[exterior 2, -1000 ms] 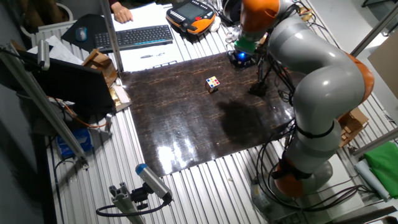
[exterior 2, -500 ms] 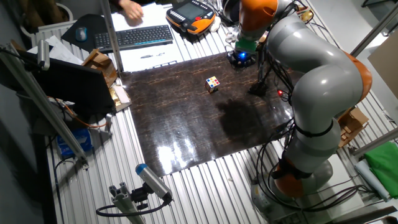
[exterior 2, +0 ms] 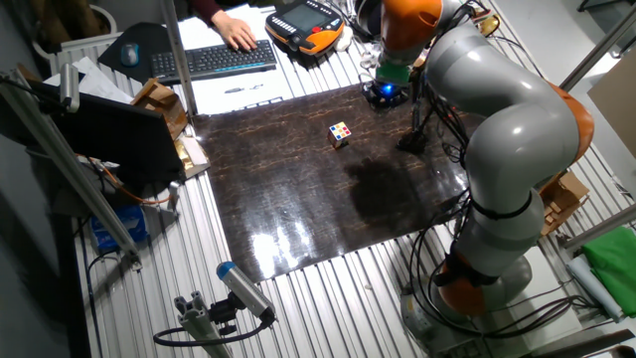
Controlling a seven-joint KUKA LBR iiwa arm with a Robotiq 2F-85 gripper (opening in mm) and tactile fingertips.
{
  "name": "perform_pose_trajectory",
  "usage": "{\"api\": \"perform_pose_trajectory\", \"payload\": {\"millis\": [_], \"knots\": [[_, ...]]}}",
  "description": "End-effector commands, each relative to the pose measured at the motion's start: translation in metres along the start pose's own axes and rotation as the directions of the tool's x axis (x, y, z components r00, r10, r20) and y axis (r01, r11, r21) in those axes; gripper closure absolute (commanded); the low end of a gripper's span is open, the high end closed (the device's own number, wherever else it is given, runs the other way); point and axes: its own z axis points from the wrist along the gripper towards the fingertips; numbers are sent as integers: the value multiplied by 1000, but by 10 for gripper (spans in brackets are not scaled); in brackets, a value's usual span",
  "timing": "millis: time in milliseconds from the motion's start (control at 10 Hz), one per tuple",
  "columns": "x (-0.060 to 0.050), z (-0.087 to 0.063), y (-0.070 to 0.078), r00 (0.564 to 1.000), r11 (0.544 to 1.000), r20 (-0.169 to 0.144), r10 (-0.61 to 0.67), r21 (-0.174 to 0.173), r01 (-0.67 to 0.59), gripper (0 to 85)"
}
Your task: Place the brush on the pen rack
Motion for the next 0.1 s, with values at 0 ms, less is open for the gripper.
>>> {"api": "perform_pose_trajectory", "payload": {"millis": [0], "knots": [[0,0,0,1000,1000,0,1,0,-1,840]]}}
